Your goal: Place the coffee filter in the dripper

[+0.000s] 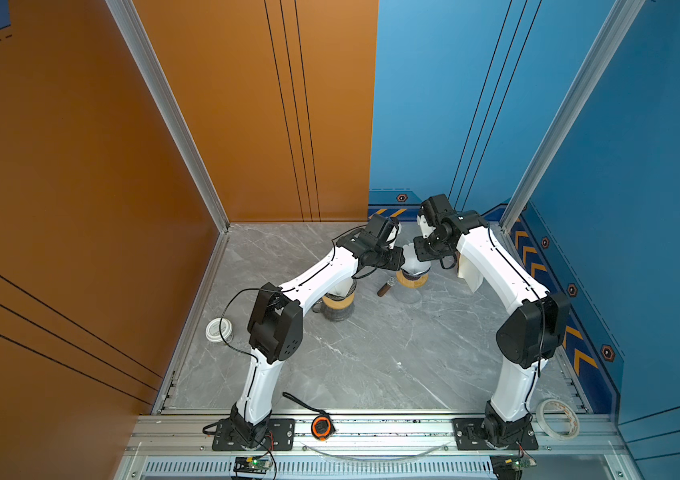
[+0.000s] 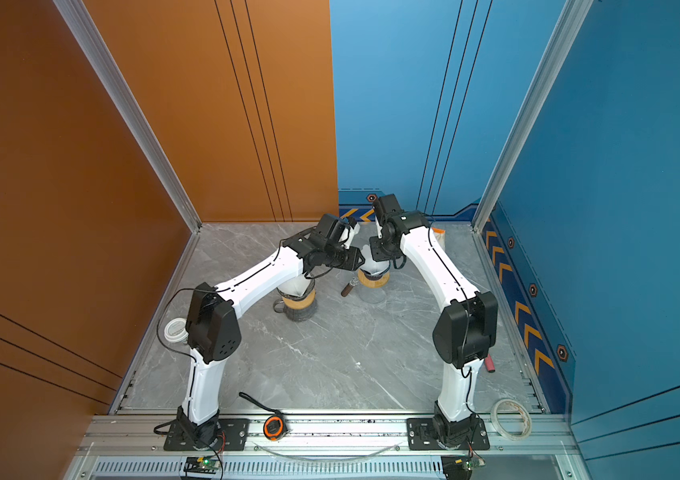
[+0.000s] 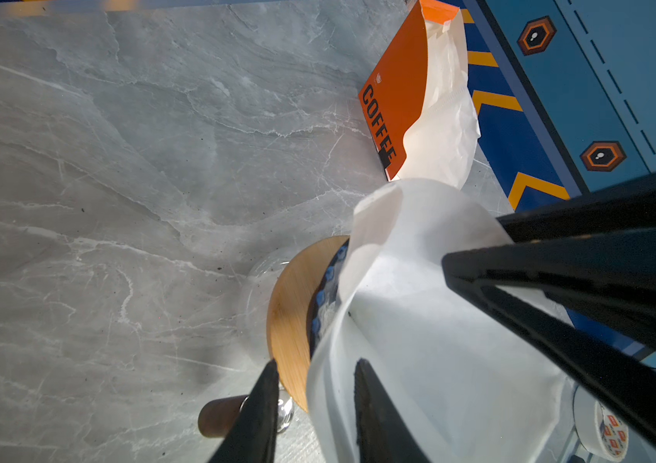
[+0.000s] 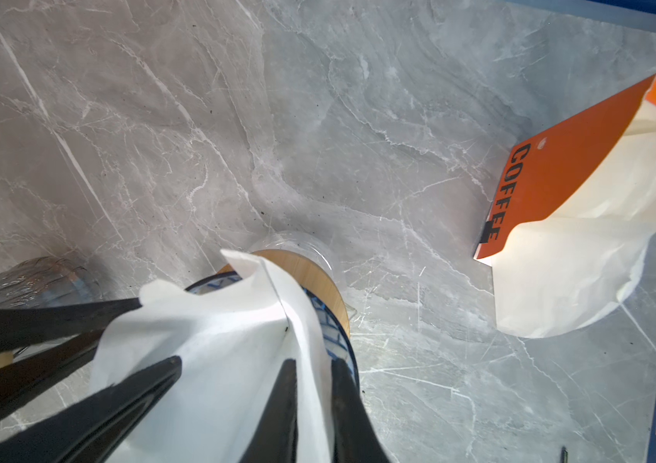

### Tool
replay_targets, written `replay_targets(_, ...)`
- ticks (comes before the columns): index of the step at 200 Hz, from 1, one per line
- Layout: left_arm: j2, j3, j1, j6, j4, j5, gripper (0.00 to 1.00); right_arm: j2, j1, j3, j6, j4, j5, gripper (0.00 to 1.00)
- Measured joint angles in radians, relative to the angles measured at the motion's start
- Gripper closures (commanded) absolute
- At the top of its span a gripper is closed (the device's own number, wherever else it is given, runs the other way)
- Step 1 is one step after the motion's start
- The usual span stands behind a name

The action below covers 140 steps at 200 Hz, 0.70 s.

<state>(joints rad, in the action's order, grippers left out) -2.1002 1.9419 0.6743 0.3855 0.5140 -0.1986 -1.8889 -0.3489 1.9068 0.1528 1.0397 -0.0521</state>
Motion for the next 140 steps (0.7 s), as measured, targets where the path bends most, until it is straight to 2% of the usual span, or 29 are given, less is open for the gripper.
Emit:
replay_targets(73, 0.009, 0.0, -0.001, -0.002, 0.006, 0.002, 0.53, 0.007, 0.002, 0.003, 0.003, 0.001, -0.025, 0.64)
replay_targets(140, 0.013, 0.0, -0.006, -0.003, 0.011, 0.011, 0.53, 0.008, 0.048, -0.02, 0.024, 0.009, -0.02, 0.61)
